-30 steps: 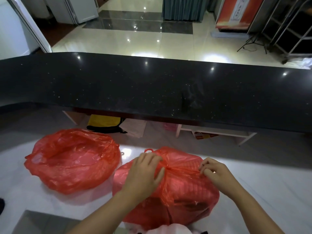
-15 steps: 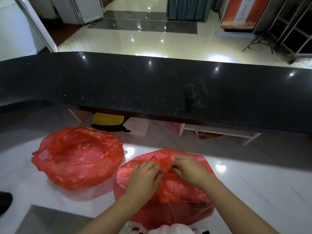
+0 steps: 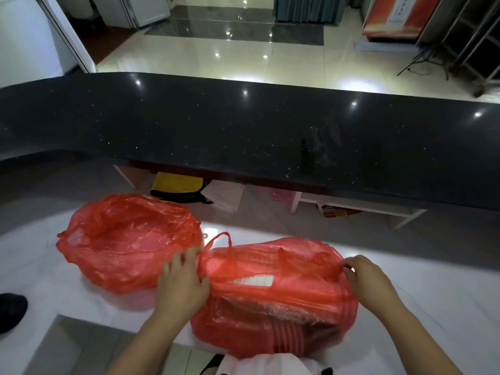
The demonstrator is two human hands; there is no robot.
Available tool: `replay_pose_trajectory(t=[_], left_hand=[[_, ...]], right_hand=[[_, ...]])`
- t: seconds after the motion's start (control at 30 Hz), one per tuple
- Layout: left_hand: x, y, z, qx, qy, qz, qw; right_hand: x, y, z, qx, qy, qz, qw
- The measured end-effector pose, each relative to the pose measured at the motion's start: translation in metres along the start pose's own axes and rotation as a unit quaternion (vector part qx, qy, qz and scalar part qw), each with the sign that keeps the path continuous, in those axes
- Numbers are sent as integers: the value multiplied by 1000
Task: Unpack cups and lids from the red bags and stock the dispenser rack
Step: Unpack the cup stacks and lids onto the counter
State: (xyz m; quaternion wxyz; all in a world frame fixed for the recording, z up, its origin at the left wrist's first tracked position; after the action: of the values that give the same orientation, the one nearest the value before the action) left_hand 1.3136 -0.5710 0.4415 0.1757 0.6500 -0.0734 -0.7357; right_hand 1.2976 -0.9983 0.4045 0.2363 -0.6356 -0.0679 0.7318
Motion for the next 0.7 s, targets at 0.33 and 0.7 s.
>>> replay_pose_trajectory(t=[0.33,0.7], left_hand=[[29,113,-3,300,-144,-39,942],[29,88,-16,348,-74,-178,918]], right_hand=[[6,-213,60,-384,-67,-35,920],[16,-106,37,-181,-66,163,968]])
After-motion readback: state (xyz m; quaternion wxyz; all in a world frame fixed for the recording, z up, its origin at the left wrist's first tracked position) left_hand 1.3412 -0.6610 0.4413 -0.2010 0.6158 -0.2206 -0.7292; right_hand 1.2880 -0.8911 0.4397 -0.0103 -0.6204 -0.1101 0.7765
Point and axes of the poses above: each hand's wrist, its own z-axis away from the middle knuckle, its own x-axis out of the palm, y = z × x, the point moved 10 cm from there along -z, towards the middle knuckle, and after that the axes turned 5 degrees about y, right-handed, at the moved point
